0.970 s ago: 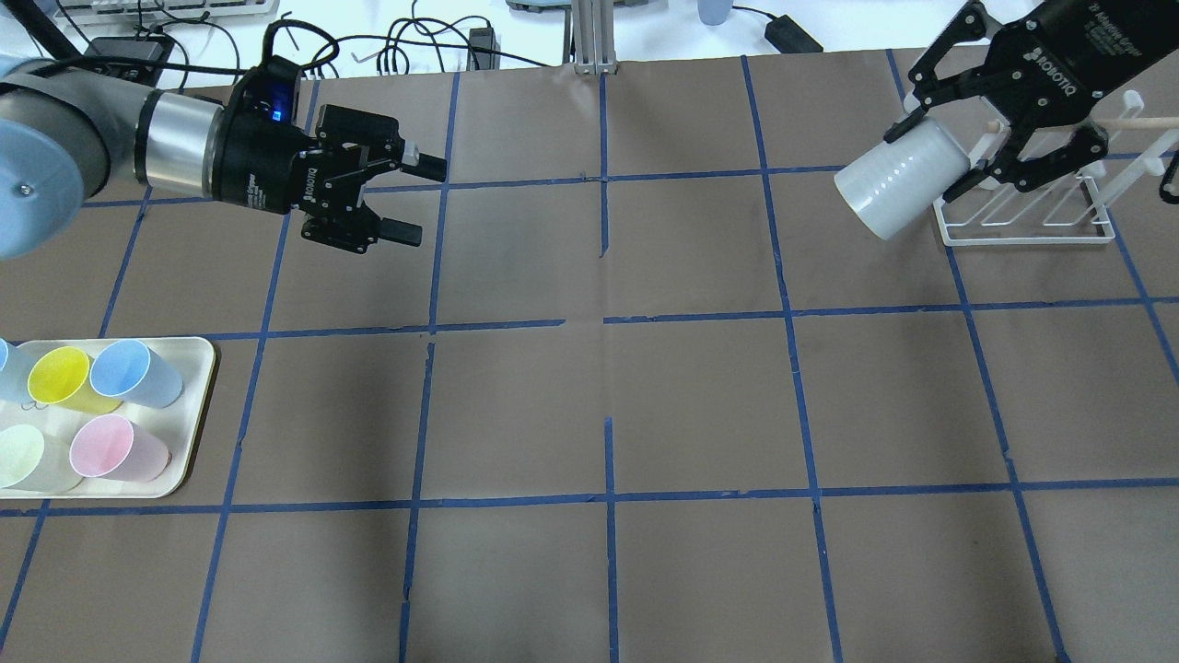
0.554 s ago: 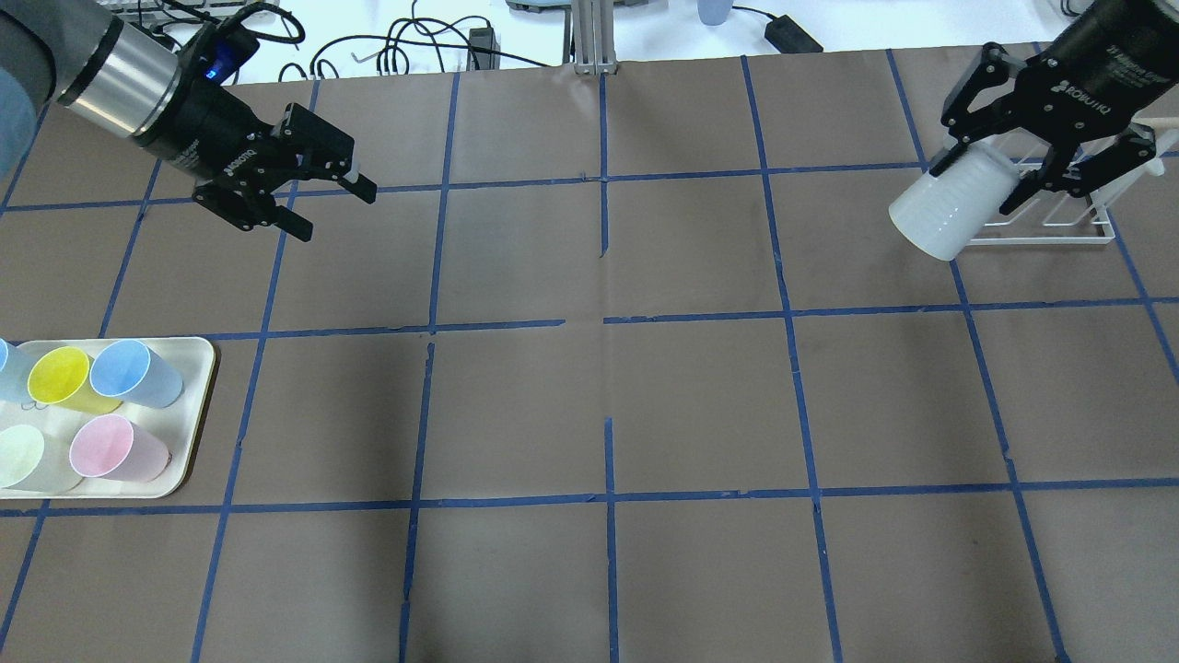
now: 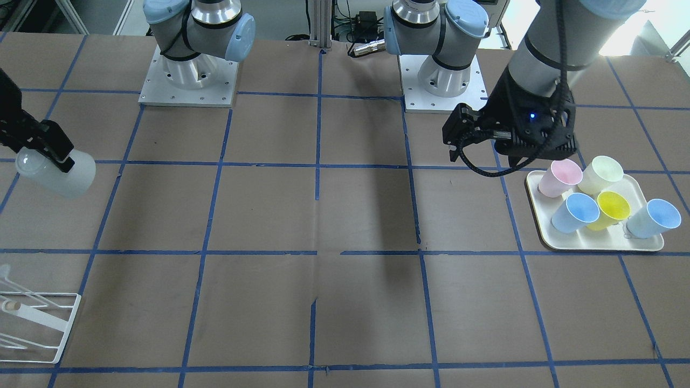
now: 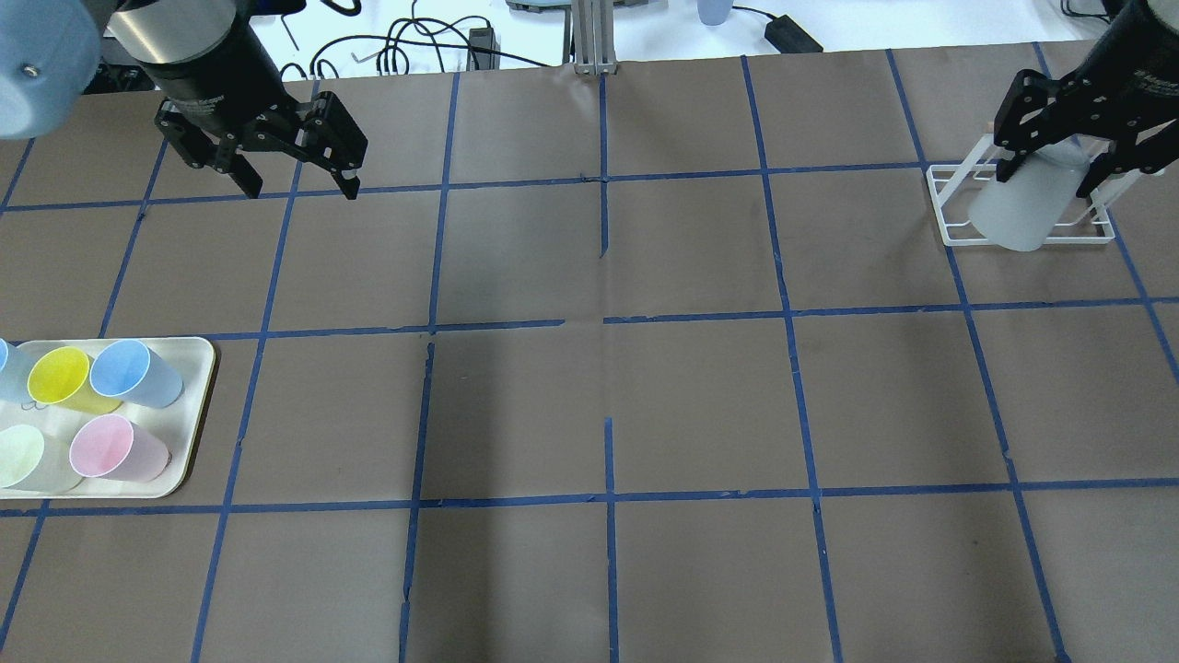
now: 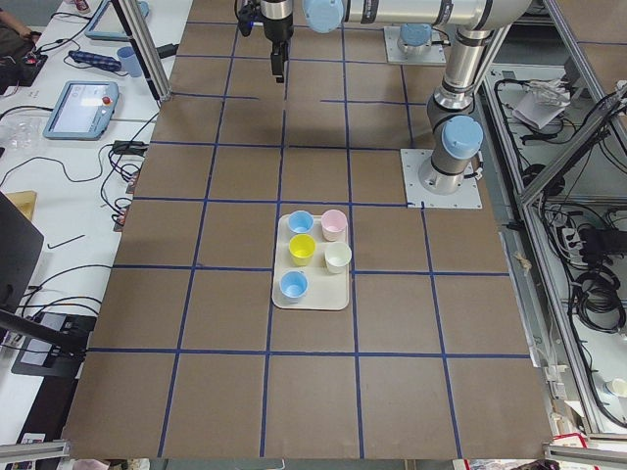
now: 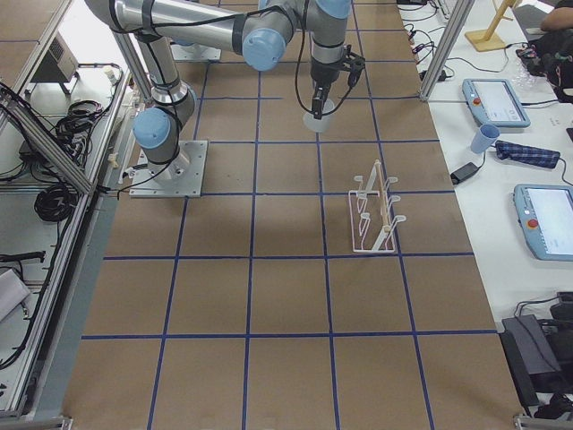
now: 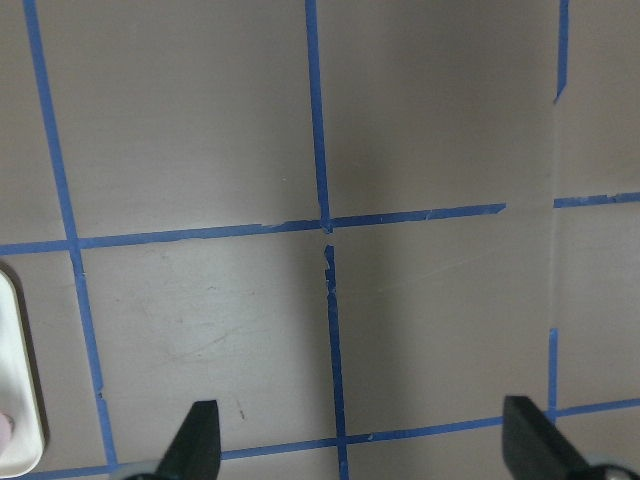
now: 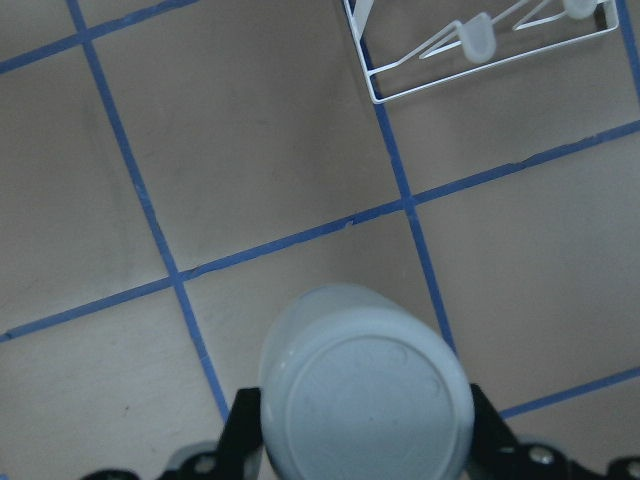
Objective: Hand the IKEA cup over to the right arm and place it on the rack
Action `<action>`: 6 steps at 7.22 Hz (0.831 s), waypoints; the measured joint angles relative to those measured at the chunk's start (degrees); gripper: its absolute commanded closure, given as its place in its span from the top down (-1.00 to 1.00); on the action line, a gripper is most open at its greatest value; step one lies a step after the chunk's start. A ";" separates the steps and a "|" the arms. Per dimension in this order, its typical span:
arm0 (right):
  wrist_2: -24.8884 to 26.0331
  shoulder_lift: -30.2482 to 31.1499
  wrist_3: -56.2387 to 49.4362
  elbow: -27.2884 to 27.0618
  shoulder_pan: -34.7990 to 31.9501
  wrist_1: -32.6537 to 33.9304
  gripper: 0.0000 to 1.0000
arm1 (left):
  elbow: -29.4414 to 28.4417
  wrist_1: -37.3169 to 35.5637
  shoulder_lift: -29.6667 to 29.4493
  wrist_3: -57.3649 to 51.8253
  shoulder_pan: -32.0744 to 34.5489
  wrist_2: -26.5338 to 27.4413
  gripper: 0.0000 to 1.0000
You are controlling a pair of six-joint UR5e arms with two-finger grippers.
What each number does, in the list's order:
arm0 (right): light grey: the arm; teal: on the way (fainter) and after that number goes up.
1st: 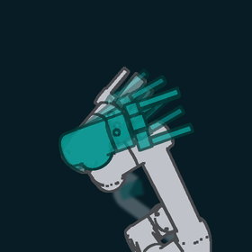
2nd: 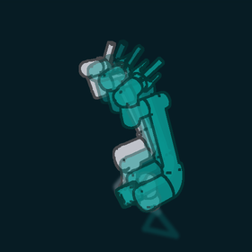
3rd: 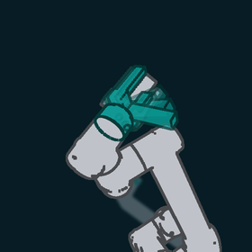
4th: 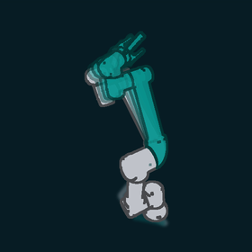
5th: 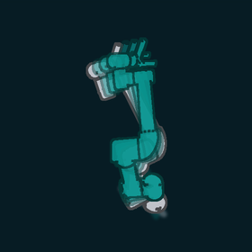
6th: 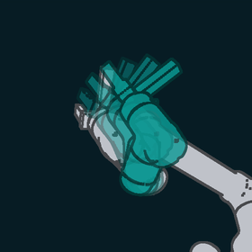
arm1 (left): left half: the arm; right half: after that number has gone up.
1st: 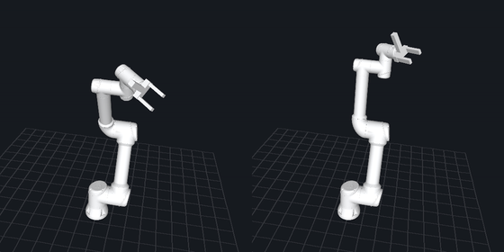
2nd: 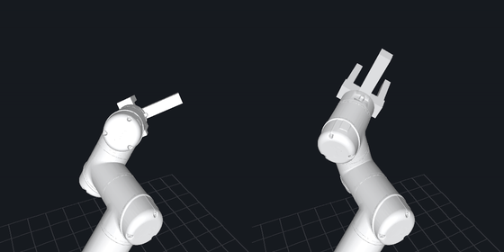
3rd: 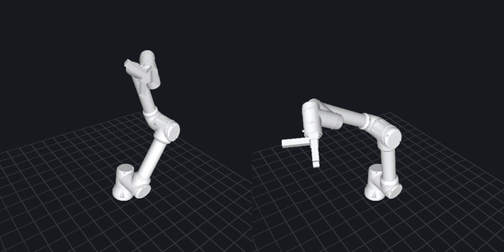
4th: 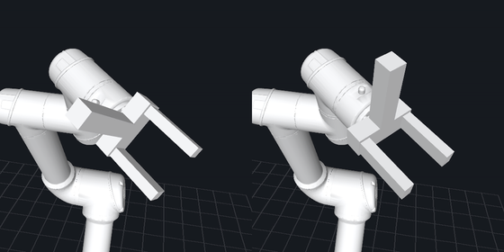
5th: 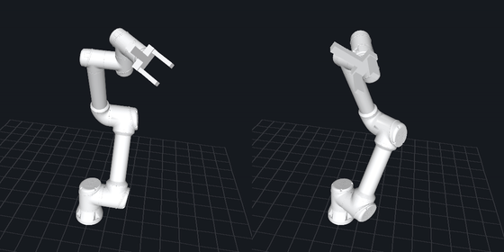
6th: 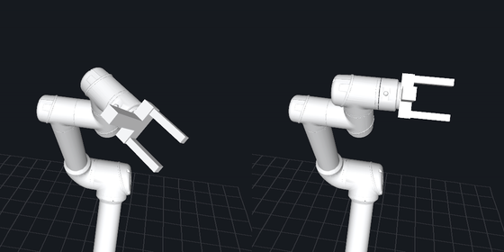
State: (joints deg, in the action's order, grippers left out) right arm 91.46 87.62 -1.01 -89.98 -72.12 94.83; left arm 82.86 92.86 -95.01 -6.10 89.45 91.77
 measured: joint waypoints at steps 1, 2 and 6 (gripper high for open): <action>1.78 -0.85 -3.24 -0.96 0.24 4.27 -0.86 | 0.90 0.17 0.84 0.71 1.07 2.00 1.00; 2.43 -1.77 -8.07 -2.13 0.86 9.40 -0.87 | 2.49 -0.35 1.62 0.78 1.26 2.77 1.00; -0.13 -6.29 -18.88 -4.26 4.20 23.28 -1.00 | 4.38 -6.74 3.07 -0.02 -0.32 -0.11 1.00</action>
State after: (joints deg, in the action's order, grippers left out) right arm 91.33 81.33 -19.89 -94.24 -67.92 118.12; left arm 87.24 86.12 -91.93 -6.12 89.13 91.66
